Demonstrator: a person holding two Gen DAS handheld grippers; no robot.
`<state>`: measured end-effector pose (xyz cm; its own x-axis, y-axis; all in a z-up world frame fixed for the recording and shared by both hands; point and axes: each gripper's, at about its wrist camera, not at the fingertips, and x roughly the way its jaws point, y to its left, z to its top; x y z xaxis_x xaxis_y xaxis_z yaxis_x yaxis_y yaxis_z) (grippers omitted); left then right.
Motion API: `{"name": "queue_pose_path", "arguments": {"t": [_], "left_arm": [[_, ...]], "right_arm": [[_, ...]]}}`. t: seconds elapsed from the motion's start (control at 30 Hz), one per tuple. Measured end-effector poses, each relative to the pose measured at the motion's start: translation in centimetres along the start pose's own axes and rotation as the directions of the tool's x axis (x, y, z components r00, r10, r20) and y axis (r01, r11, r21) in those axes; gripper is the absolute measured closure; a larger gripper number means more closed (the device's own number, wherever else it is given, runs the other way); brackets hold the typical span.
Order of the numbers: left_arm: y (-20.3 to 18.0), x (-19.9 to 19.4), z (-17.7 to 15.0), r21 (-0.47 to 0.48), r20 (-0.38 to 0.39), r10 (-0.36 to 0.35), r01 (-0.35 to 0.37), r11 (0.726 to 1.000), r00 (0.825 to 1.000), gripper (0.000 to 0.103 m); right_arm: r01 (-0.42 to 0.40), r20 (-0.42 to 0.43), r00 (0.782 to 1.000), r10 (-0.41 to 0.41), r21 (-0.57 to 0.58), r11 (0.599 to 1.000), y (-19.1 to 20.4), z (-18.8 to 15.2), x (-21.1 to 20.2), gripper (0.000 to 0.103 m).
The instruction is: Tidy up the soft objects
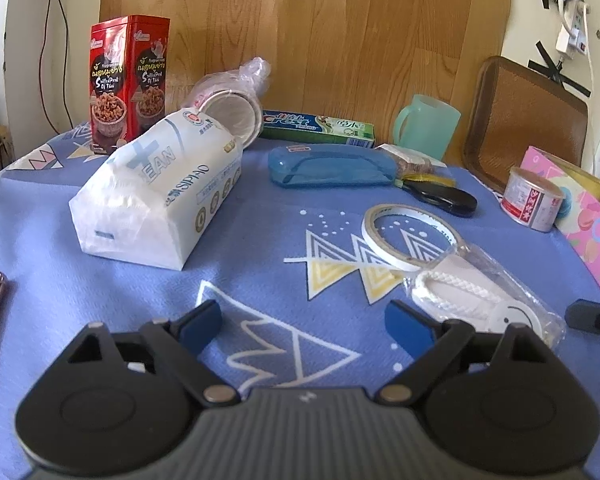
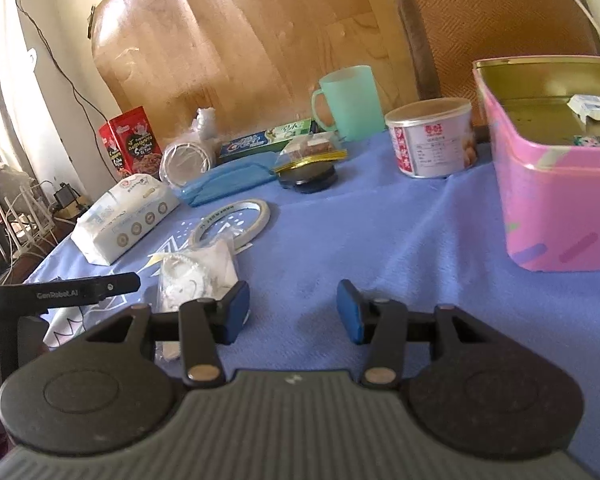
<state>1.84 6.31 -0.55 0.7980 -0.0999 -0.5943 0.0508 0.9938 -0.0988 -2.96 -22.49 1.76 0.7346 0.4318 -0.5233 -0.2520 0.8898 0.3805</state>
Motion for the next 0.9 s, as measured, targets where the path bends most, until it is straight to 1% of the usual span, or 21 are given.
{"name": "queue_pose_path", "arguments": {"t": [0.3,0.9], "left_arm": [[0.46,-0.15,0.05,-0.014,0.013,-0.024,0.024,1.000,1.000,0.010],[0.52,-0.33,0.05,-0.018,0.020,-0.046,0.046,0.999,0.999,0.010]], "right_arm": [[-0.001,0.007,1.000,0.001,-0.009,1.000,0.40,-0.18,-0.09,0.051],[0.005,0.010,1.000,-0.005,-0.008,1.000,0.46,-0.23,-0.02,0.051]]}}
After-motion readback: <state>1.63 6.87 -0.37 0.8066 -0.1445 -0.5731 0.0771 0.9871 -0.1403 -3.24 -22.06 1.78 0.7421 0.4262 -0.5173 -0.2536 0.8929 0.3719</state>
